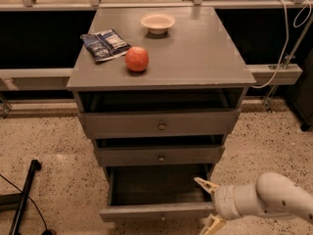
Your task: Close bottom drawer
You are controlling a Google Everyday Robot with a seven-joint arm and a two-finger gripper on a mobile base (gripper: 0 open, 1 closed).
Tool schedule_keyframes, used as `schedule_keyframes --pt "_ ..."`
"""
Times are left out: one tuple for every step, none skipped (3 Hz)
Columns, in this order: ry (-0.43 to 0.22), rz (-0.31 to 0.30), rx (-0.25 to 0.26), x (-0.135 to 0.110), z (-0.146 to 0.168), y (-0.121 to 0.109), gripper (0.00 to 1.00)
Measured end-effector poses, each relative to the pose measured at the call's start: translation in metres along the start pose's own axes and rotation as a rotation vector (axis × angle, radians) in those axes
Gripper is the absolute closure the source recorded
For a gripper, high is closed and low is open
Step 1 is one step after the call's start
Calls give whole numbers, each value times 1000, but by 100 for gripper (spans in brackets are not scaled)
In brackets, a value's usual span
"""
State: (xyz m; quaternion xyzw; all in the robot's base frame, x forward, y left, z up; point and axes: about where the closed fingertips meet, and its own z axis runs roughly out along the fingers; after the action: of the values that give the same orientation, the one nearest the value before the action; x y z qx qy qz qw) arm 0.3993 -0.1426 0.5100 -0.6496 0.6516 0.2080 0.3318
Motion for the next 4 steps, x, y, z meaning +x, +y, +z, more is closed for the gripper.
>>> schedule_keyframes --pt "-65 -35 -39 6 31 19 0" --pt "-63 -32 -39 7 31 19 0" --pt "-40 3 -96 30 64 17 0" --pt "-16 -7 -88 71 107 7 0"
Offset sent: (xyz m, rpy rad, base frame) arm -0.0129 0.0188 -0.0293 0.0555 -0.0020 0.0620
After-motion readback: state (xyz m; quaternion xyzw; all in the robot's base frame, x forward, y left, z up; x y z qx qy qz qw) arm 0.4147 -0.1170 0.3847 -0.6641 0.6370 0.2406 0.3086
